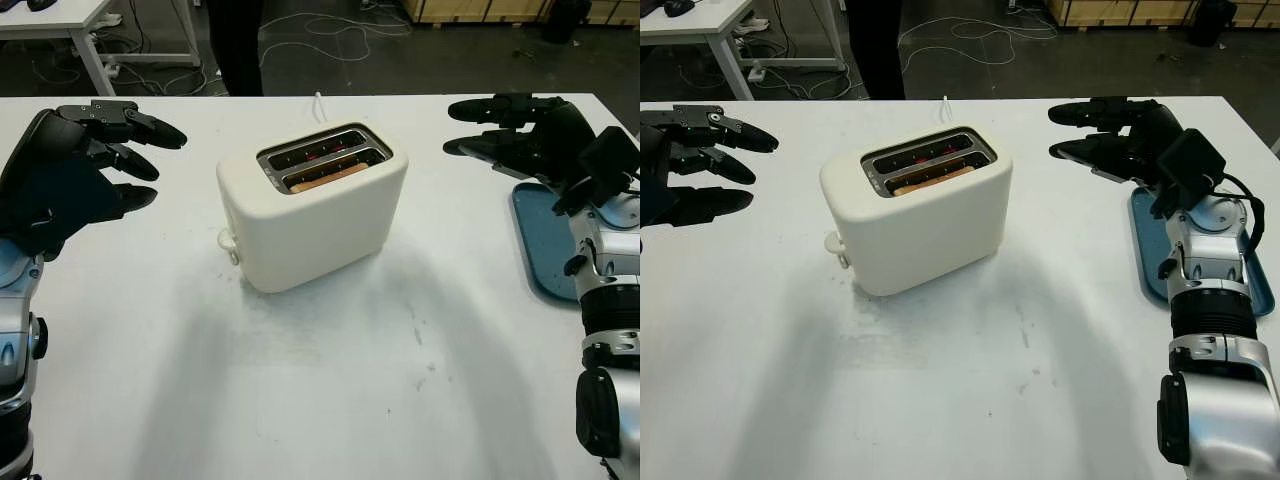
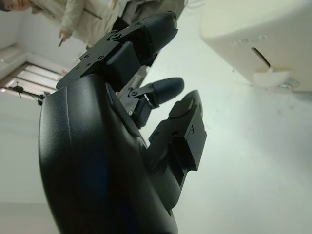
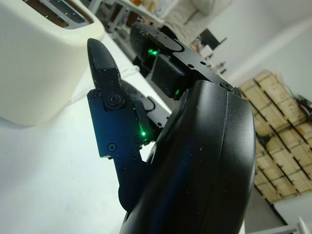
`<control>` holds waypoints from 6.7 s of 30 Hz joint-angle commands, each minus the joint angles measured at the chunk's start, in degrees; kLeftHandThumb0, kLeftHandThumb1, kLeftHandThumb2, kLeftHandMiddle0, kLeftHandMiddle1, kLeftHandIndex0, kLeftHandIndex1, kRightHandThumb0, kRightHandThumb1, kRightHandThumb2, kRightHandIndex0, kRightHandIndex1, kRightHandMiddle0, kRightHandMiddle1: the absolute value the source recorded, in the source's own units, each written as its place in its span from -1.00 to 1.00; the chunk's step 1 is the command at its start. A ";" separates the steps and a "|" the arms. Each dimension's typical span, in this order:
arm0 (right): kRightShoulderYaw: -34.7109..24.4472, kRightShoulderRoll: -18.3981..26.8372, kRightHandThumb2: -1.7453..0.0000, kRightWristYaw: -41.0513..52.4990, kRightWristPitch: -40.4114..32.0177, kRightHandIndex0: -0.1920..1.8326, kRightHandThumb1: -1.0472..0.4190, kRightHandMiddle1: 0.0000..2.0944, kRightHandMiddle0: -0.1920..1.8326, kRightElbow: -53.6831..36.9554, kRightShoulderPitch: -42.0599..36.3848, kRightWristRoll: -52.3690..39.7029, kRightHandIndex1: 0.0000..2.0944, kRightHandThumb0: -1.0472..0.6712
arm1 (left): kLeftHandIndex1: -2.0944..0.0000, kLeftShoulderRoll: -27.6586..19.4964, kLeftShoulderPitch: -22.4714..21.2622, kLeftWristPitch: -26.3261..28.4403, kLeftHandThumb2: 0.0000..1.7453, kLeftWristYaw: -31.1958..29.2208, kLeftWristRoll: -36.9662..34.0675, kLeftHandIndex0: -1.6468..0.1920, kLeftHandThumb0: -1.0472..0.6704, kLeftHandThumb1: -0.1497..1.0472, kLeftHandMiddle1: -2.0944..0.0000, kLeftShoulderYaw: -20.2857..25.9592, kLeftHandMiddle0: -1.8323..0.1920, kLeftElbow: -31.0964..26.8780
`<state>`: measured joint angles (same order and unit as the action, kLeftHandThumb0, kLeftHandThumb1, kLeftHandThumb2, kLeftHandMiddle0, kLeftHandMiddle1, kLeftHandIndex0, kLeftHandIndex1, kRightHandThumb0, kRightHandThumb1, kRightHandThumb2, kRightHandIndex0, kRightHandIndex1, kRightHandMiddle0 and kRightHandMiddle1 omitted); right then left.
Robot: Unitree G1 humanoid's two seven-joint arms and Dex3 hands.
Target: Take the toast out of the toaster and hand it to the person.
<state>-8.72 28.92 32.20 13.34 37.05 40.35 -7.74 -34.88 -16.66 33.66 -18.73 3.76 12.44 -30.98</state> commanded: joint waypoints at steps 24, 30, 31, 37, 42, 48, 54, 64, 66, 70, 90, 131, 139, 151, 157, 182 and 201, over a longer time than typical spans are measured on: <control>0.05 -0.23 1.00 -0.14 0.20 0.24 -0.74 -1.00 0.09 -0.96 0.16 -0.23 -1.00 -0.27 | 0.39 -0.16 -0.38 0.38 -0.97 0.27 0.32 -0.01 0.79 0.79 -0.08 0.02 0.20 -0.05; 0.09 -0.27 1.00 -0.58 -0.14 0.24 -0.74 -1.00 0.09 -1.36 0.09 -0.05 -1.00 -0.28 | 0.38 -0.04 -0.38 0.34 -0.96 0.35 0.13 0.00 0.79 0.78 -0.08 0.19 0.20 0.03; 0.09 -0.26 1.00 -0.48 -0.18 0.23 -0.74 -1.00 0.09 -1.37 0.08 -0.11 -1.00 -0.27 | 0.38 -0.07 -0.39 0.38 -0.96 0.31 0.12 0.00 0.79 0.79 -0.08 0.21 0.20 -0.01; 0.01 -0.28 1.00 -0.11 0.55 0.24 -0.74 -1.00 0.09 -1.11 -0.01 -0.26 -1.00 -0.26 | 0.37 -0.41 -0.42 0.23 -0.98 0.24 0.49 -0.01 0.77 0.77 -0.08 0.01 0.19 -0.08; 0.17 -0.08 1.00 -0.43 0.16 0.22 -0.74 -1.00 0.08 -0.98 0.02 0.16 -1.00 -0.27 | 0.36 0.34 -0.20 -0.24 -0.97 0.28 -0.36 0.00 0.77 0.78 -0.10 0.49 0.19 0.32; 0.17 -0.09 1.00 -0.55 0.93 0.23 -0.75 -1.00 0.08 -0.77 0.00 0.34 -0.99 -0.28 | 0.35 0.24 -0.33 0.85 -0.97 0.43 0.08 0.01 0.76 0.79 -0.10 0.13 0.21 -0.18; -0.01 -0.11 1.00 0.05 1.28 0.24 -0.75 -0.99 0.09 -0.18 0.23 -0.10 -0.99 -0.27 | 0.33 0.38 -0.11 -0.68 -0.97 0.18 -0.36 0.02 0.75 0.77 -0.11 0.41 0.21 0.35; -0.03 -0.03 0.99 -0.36 0.71 0.21 -0.77 -1.00 0.07 -0.41 0.80 0.00 -0.99 -0.24 | 0.31 0.57 -1.43 1.20 -0.88 0.60 0.45 0.08 0.80 0.79 -0.12 -0.17 0.27 0.08; -0.09 -0.12 1.00 -0.33 0.59 0.21 -0.77 -0.99 0.08 -0.15 1.03 -0.14 -0.99 -0.23 | 0.31 0.79 -1.50 1.21 -0.86 0.62 0.27 0.09 0.81 0.79 -0.14 -0.09 0.26 0.15; -0.22 -0.02 1.00 0.03 0.19 0.21 -0.75 -0.99 0.08 0.59 1.65 -0.42 -0.99 -0.23 | 0.28 1.09 -1.63 0.34 -0.84 0.80 0.22 0.09 0.84 0.79 -0.17 -0.20 0.24 0.35; 0.11 0.13 1.00 0.40 1.64 0.24 -0.74 -0.99 0.11 2.15 3.23 0.23 -0.99 -0.26 | 0.15 1.50 -2.28 -1.21 -0.85 1.00 -0.44 0.16 0.83 0.79 -0.26 -0.47 0.30 2.10; -0.12 -0.37 1.00 0.67 3.25 0.24 -0.74 -1.00 0.10 3.66 2.80 -0.20 -1.00 -0.23 | 0.05 1.80 -1.63 -0.79 -0.83 1.02 -1.16 0.23 0.84 0.79 -0.28 0.08 0.30 1.10; -0.22 -0.27 1.00 1.13 3.59 0.24 -0.74 -1.00 0.10 3.98 2.70 -0.44 -1.00 -0.23 | 0.04 1.23 -1.44 -0.05 -0.85 1.08 -0.34 0.25 0.83 0.79 -0.26 -0.26 0.33 0.53; -0.26 -0.08 1.00 1.33 3.42 0.24 -0.74 -1.00 0.10 4.13 2.63 -0.53 -1.00 -0.25 | 0.05 1.77 -1.43 -0.79 -0.84 1.12 -0.82 0.25 0.86 0.79 -0.25 -0.16 0.31 0.83; -0.31 -0.02 1.00 1.41 3.57 0.24 -0.74 -1.00 0.11 4.42 2.75 -0.53 -1.00 -0.25 | 0.04 2.09 -1.59 -0.07 -0.82 1.29 -1.00 0.25 0.84 0.79 -0.27 -0.16 0.31 0.65; -0.07 -0.15 1.00 1.23 2.73 0.23 -0.74 -1.00 0.09 2.58 2.21 -0.37 -1.00 -0.27 | 0.04 1.75 -1.58 0.27 -0.84 1.20 -0.40 0.28 0.83 0.79 -0.26 -0.45 0.32 0.28; -0.18 -0.31 1.00 1.44 3.13 0.23 -0.74 -1.00 0.09 2.98 2.26 -0.52 -0.99 -0.27 | 0.03 1.68 -1.53 -0.14 -0.85 1.17 -0.42 0.27 0.82 0.79 -0.26 -0.27 0.32 0.55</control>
<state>-8.70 28.91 33.90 16.29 40.36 42.96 -7.98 -33.05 -18.24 33.81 -17.76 3.31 12.12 -30.19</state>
